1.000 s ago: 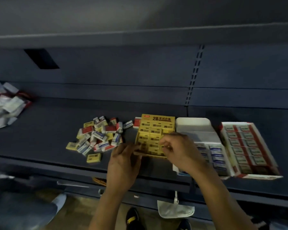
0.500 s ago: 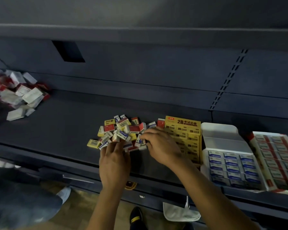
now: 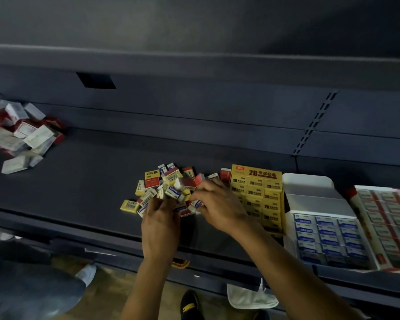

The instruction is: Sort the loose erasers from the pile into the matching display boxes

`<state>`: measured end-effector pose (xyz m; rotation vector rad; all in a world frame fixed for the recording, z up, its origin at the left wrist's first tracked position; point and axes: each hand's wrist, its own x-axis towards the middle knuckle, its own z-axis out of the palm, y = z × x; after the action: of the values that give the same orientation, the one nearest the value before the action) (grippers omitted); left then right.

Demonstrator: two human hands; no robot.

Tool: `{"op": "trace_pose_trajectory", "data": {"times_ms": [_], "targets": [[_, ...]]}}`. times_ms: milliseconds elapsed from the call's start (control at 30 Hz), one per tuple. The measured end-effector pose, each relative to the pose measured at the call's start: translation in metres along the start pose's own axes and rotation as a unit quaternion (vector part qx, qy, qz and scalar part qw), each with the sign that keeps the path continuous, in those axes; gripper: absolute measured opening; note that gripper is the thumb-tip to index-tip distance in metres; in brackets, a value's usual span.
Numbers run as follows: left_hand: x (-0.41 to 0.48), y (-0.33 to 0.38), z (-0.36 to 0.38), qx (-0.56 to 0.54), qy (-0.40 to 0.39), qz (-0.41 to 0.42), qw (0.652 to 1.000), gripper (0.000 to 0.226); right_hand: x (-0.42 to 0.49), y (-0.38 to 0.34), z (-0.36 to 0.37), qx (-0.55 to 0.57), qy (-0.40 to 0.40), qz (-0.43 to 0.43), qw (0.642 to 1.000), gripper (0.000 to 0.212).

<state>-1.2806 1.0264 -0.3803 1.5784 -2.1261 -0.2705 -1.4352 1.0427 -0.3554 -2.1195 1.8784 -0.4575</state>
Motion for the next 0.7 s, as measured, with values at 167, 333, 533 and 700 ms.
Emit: {"op": "trace_pose_trajectory", "data": {"times_ms": [167, 333, 533, 700], "targets": [[-0.002, 0.005, -0.002, -0.013, -0.007, -0.022, 1.000, 0.025, -0.003, -0.001, 0.000, -0.010, 0.006, -0.014, 1.000, 0.026], [-0.001, 0.020, -0.008, -0.031, -0.008, 0.022, 0.999, 0.024, -0.016, 0.008, -0.011, 0.005, 0.031, -0.014, 0.999, 0.023], [-0.004, 0.044, -0.001, -0.095, -0.015, 0.094, 0.991, 0.024, -0.046, 0.027, -0.032, 0.046, 0.048, 0.040, 0.997, 0.020], [-0.010, 0.065, 0.011, -0.123, -0.046, 0.133, 0.982, 0.016, -0.077, 0.046, -0.046, 0.069, 0.064, 0.078, 0.992, 0.024]]}}
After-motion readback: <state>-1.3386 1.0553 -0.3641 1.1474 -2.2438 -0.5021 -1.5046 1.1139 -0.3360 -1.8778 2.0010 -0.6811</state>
